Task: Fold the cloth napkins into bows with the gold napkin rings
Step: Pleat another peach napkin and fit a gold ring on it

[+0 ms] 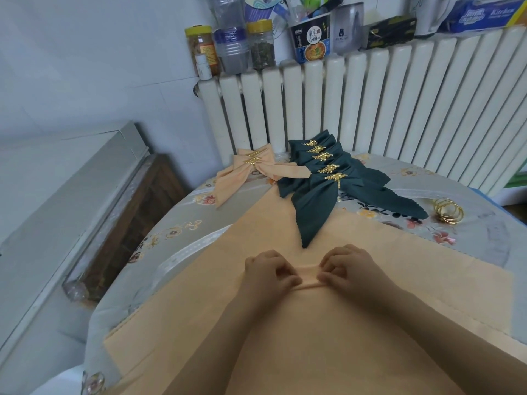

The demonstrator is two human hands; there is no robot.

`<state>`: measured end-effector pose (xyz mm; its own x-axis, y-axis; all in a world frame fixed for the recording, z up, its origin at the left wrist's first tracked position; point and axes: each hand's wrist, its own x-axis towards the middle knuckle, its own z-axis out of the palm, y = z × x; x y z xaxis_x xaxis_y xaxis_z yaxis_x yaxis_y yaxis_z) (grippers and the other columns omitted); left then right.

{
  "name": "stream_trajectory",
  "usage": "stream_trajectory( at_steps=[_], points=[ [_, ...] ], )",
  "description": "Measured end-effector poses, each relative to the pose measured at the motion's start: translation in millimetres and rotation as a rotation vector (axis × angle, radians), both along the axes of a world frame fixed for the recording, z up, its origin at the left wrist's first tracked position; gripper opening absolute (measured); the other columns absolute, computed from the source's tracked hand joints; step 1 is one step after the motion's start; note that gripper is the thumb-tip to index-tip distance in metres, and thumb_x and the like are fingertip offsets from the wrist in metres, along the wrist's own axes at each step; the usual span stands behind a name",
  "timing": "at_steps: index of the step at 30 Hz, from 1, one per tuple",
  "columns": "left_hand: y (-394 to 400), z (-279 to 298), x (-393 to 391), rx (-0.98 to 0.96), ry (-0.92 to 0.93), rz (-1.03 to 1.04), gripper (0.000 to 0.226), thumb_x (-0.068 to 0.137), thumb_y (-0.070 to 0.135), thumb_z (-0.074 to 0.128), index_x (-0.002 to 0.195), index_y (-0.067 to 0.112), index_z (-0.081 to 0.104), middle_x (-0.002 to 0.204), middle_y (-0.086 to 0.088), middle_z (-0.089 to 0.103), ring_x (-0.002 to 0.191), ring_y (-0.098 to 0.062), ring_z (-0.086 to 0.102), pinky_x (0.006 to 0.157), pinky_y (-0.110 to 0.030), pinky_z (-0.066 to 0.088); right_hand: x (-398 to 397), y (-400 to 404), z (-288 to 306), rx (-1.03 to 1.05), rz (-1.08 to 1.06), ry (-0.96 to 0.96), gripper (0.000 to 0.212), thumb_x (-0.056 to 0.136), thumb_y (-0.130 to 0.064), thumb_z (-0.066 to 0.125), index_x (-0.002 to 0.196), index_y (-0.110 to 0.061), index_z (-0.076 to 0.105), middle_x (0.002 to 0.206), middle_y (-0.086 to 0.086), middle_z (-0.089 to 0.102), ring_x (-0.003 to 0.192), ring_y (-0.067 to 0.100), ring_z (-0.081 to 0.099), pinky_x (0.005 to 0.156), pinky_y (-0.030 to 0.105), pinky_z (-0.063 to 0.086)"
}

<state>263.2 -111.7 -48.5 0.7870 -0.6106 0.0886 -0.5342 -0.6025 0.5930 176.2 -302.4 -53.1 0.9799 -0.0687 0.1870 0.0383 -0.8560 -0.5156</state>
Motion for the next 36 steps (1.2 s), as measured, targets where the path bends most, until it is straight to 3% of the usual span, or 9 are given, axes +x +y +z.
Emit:
stream_trajectory(
  at_steps=[2, 7, 12, 17, 21, 23, 26, 31, 36],
  points=[
    [-4.8, 2.1, 1.5, 0.063, -0.008, 0.023, 0.01, 0.075, 0.038, 0.073, 0.078, 0.029, 0.07, 0.096, 0.017, 0.05, 0.099, -0.001, 0.041, 0.091, -0.026, 0.022, 5.2, 6.0, 5.1, -0.09, -0.041, 0.093, 0.015, 0.08, -0.039, 0.068, 0.087, -0.027, 0.065, 0.104, -0.014, 0.056, 0.103, 0.012, 0.047, 0.092, 0.031, 0.036],
    [-13.5, 13.9, 7.5, 0.278, -0.007, 0.018, 0.032, 0.075, 0.042, 0.07, 0.1, 0.029, 0.055, 0.1, 0.012, 0.047, 0.107, -0.011, 0.043, 0.087, -0.028, 0.022, 15.0, 11.2, 14.4, -0.272, -0.137, 0.253, 0.045, 0.082, -0.048, 0.062, 0.122, -0.034, 0.048, 0.117, -0.008, 0.055, 0.114, 0.015, 0.046, 0.093, 0.031, 0.03],
    [-17.2, 26.2, 2.9, 0.391, -0.126, -0.067, 0.024, 0.083, 0.04, 0.063, 0.102, 0.026, 0.063, 0.103, 0.004, 0.057, 0.103, -0.013, 0.046, 0.092, -0.032, 0.022, 9.5, 11.1, 26.7, -0.369, -0.117, 0.24, 0.027, 0.083, -0.048, 0.059, 0.102, -0.029, 0.062, 0.106, -0.005, 0.057, 0.102, 0.016, 0.052, 0.081, 0.029, 0.03],
    [-3.2, 20.9, -14.7, 0.181, -0.357, -0.081, 0.007, 0.078, 0.022, 0.06, 0.08, 0.024, 0.067, 0.084, 0.009, 0.059, 0.088, -0.012, 0.053, 0.074, -0.025, 0.013, -14.0, 15.2, 29.7, -0.363, -0.064, 0.023, 0.012, 0.086, -0.03, 0.056, 0.091, -0.022, 0.063, 0.095, -0.005, 0.061, 0.091, 0.017, 0.053, 0.066, 0.025, 0.03],
    [13.1, 13.4, -31.7, 0.134, -0.359, -0.101, 0.015, 0.06, 0.013, 0.055, 0.064, 0.026, 0.06, 0.065, 0.011, 0.059, 0.065, -0.011, 0.056, 0.066, -0.024, 0.013, -30.7, 11.2, 25.7, -0.308, 0.075, -0.068, 0.012, 0.066, -0.014, 0.073, 0.067, -0.021, 0.064, 0.068, -0.006, 0.063, 0.068, 0.02, 0.06, 0.056, 0.022, 0.03],
    [19.6, 11.5, -39.1, 0.143, -0.321, -0.131, 0.019, 0.065, 0.012, 0.05, 0.071, 0.025, 0.063, 0.075, 0.01, 0.062, 0.075, -0.013, 0.057, 0.071, -0.023, 0.015, -38.5, 10.6, 28.4, -0.323, 0.115, -0.018, 0.002, 0.078, -0.022, 0.066, 0.078, -0.022, 0.068, 0.081, -0.006, 0.065, 0.08, 0.017, 0.059, 0.062, 0.023, 0.031],
    [31.4, 10.1, -49.6, 0.138, -0.301, -0.193, 0.022, 0.072, 0.015, 0.049, 0.081, 0.024, 0.067, 0.089, 0.009, 0.063, 0.088, -0.013, 0.056, 0.078, -0.023, 0.018, -49.3, 11.0, 25.1, -0.331, 0.146, 0.069, 0.022, 0.089, -0.038, 0.055, 0.1, -0.025, 0.069, 0.107, -0.01, 0.061, 0.1, 0.011, 0.051, 0.072, 0.021, 0.032],
    [32.9, 13.0, -50.2, 0.141, -0.172, -0.132, 0.032, 0.085, 0.045, 0.049, 0.092, 0.022, 0.069, 0.102, 0.011, 0.059, 0.101, -0.004, 0.049, 0.092, -0.026, 0.024, -50.0, 10.6, 21.4, -0.184, 0.036, 0.149, 0.031, 0.085, -0.05, 0.059, 0.092, -0.022, 0.072, 0.103, -0.013, 0.06, 0.099, 0.009, 0.051, 0.081, 0.023, 0.039],
    [25.1, 13.4, -43.2, 0.177, -0.02, -0.048, 0.01, 0.078, 0.031, 0.071, 0.085, 0.025, 0.07, 0.096, 0.016, 0.049, 0.104, -0.005, 0.044, 0.097, -0.026, 0.025, -44.4, 23.3, 18.9, -0.31, -0.025, 0.175, 0.027, 0.082, -0.045, 0.063, 0.102, -0.027, 0.061, 0.117, -0.011, 0.052, 0.108, 0.012, 0.042, 0.085, 0.023, 0.03]
  ],
)
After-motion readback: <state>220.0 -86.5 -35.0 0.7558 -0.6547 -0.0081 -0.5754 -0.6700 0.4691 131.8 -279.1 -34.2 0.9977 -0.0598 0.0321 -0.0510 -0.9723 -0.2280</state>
